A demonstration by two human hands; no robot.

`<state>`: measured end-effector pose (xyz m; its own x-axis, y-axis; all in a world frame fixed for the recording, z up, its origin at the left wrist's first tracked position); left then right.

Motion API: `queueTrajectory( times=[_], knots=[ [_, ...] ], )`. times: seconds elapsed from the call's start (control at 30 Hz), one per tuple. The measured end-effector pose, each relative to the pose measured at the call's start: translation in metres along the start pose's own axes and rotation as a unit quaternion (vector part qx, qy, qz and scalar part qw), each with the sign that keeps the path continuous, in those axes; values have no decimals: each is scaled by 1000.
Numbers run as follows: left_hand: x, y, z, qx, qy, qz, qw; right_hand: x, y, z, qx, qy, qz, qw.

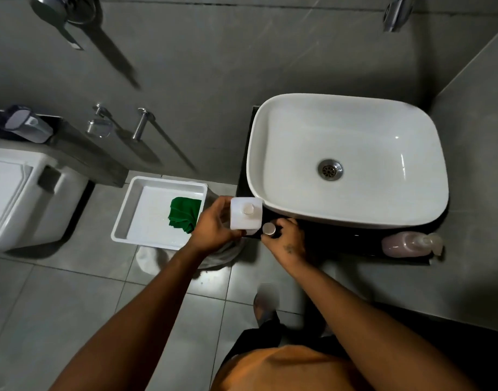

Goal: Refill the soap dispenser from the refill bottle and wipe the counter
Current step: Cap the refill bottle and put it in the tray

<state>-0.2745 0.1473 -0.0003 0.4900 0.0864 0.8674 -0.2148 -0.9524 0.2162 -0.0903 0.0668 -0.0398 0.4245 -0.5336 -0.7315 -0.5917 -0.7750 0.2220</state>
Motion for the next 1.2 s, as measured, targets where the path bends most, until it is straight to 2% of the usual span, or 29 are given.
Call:
queueTrajectory(
  times=[0.17,0.27,0.37,0.43,0.5,0.6,0.67,0.87,1.0,1.07,1.2],
  knots=[
    [11,27,14,2,-5,59,998,-9,10,-82,-47,-62,-102,992],
    [26,42,25,3,-19,110,994,-25,10,-142,-105,23,-167,980],
    [44,52,42,0,-32,151,988,-41,9,-184,-119,141,-271,945],
    [55,57,52,0,-27,161,987,-45,8,-201,-121,147,-329,925],
    [64,60,62,5,-21,163,986,-46,6,-217,-107,123,-352,922],
    [71,62,74,4,-31,165,986,-45,-1,-235,-88,89,-357,926],
    [77,63,82,2,-37,173,984,-45,-4,-243,-109,87,-365,920],
    [91,66,101,-6,-51,186,981,-46,-10,-257,-179,142,-417,880],
    [99,68,109,6,-56,199,978,-50,-16,-266,-184,182,-383,887],
    [103,69,112,21,-58,204,977,-50,-17,-266,-156,196,-367,896],
    [112,72,117,39,-60,213,974,-43,-17,-257,-42,195,-294,935]
  ],
)
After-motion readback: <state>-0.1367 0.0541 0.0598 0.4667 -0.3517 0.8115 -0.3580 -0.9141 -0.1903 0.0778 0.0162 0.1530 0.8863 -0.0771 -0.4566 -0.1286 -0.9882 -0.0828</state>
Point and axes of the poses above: each hand's wrist, its own y-axis away from the middle knuckle, its own z-axis out of the palm, x = y × z, the point moved 1 cm from there along -y, towards the middle knuckle, and after that the axes turned 10 degrees about x, right-handed, at the moved point
